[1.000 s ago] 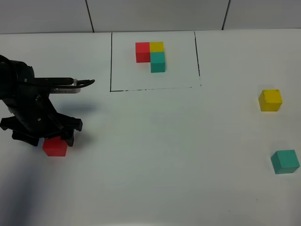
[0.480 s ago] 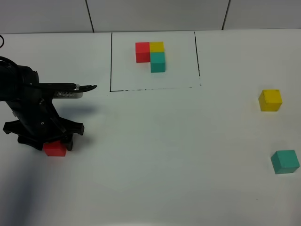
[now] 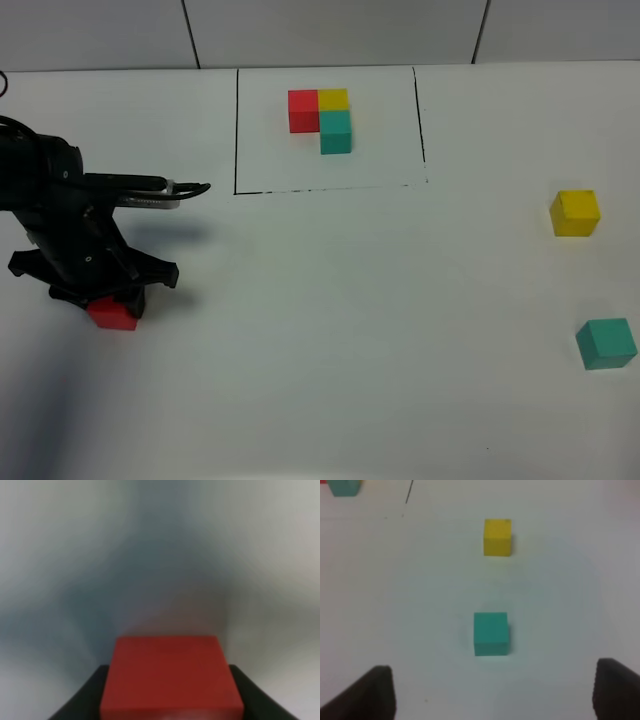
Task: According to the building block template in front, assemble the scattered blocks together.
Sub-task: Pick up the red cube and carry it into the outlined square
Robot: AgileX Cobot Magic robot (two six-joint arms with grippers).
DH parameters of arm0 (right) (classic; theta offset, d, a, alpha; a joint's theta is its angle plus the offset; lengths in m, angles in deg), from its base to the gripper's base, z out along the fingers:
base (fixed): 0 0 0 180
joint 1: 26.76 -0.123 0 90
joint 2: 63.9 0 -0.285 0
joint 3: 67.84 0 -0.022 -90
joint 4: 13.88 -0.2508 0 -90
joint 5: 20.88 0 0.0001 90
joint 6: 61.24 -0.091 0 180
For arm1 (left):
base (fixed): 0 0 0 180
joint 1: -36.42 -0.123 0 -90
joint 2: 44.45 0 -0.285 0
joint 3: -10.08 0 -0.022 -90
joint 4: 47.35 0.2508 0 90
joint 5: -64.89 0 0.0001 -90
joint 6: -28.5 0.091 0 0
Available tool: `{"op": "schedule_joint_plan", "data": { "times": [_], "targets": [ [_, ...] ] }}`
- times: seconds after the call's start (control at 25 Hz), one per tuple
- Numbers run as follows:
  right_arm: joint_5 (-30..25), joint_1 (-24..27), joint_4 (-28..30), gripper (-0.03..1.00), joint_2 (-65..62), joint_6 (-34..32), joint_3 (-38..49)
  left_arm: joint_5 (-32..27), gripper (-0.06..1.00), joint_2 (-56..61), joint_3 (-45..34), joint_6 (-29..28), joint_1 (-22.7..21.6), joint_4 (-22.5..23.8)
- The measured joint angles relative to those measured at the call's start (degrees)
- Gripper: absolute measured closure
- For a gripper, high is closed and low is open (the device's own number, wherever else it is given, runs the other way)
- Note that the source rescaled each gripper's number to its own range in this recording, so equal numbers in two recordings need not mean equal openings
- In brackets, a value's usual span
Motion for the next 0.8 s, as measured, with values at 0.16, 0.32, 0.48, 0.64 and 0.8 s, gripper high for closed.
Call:
{"op": "schedule_joint_plan", "data": {
  "times": [0.16, 0.32, 0.48, 0.64, 0.8],
  "targets": [
    [0.0, 0.0, 0.0, 0.31, 0.0, 0.0, 0.0, -2.0, 0.93, 0.0, 3.2, 7.8, 1.8, 1.6],
    [0.0, 0.0, -0.1, 0.31, 0.0, 0.0, 0.0, -2.8, 0.93, -0.6, 7.5, 19.3, 6.1, 3.5],
    [0.0, 0.0, -0.1, 0.31, 0.0, -0.1, 0.0, -5.4, 0.93, -2.8, 14.1, 32.3, 11.7, 3.5],
    [0.0, 0.0, -0.1, 0.31, 0.0, -0.1, 0.0, -11.1, 0.93, -7.4, 23.5, 40.2, 16.0, 3.5],
    [0.0, 0.0, -0.1, 0.31, 0.0, -0.1, 0.0, -15.3, 0.93, -13.4, 33.3, 44.5, 18.6, 3.5]
  ]
}}
